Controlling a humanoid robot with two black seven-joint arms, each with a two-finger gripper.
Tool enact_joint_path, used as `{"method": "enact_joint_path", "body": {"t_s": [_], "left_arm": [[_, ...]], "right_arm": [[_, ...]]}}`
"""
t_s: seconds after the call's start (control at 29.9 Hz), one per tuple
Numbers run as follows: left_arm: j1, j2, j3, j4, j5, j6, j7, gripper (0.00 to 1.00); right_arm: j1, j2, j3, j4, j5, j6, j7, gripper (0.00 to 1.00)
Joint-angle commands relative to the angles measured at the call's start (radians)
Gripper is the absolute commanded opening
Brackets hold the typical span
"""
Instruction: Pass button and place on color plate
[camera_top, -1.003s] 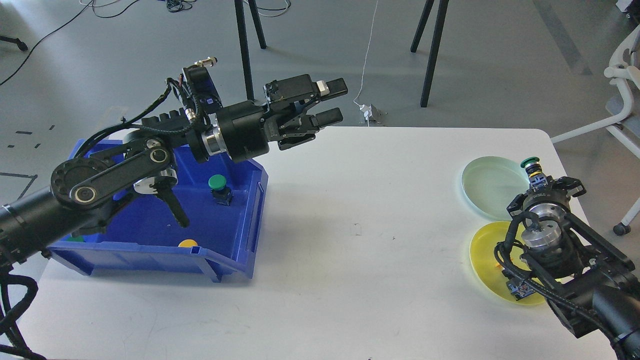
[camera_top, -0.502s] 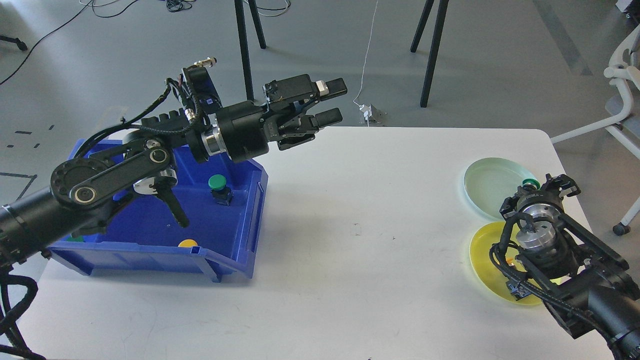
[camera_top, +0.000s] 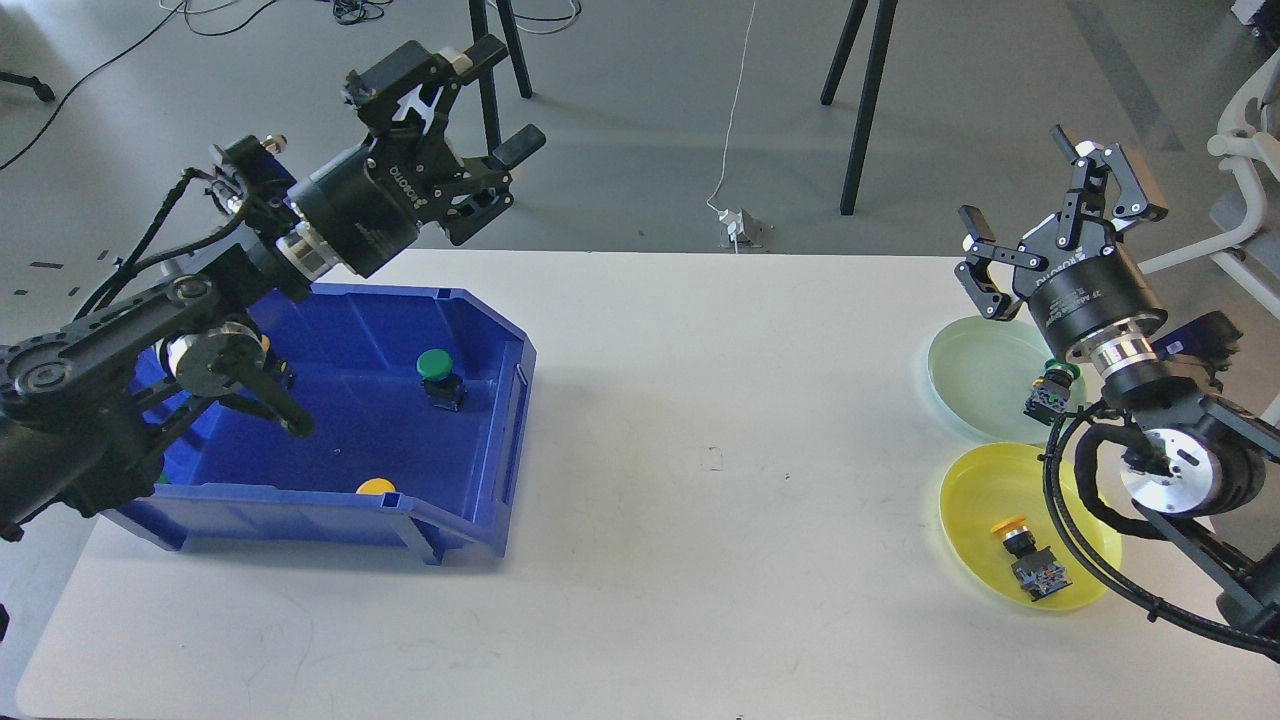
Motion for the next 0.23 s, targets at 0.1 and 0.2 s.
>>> {"method": "enact_joint_path", "body": {"t_s": [0.1,0.2], "left_arm": [[0.121,0.022,-0.072,0.000,-0.068,0.000,0.000,0.91],[0.121,0.016,-0.072,-0.006,-0.068,0.000,0.000,0.92]], "right_arm": [[0.016,-0.021,0.006,-0.008,0.005,0.259,0.014,0.99],[0.013,-0.014,0.048,-0.005,0.008,0.259,0.016,0.99]]}}
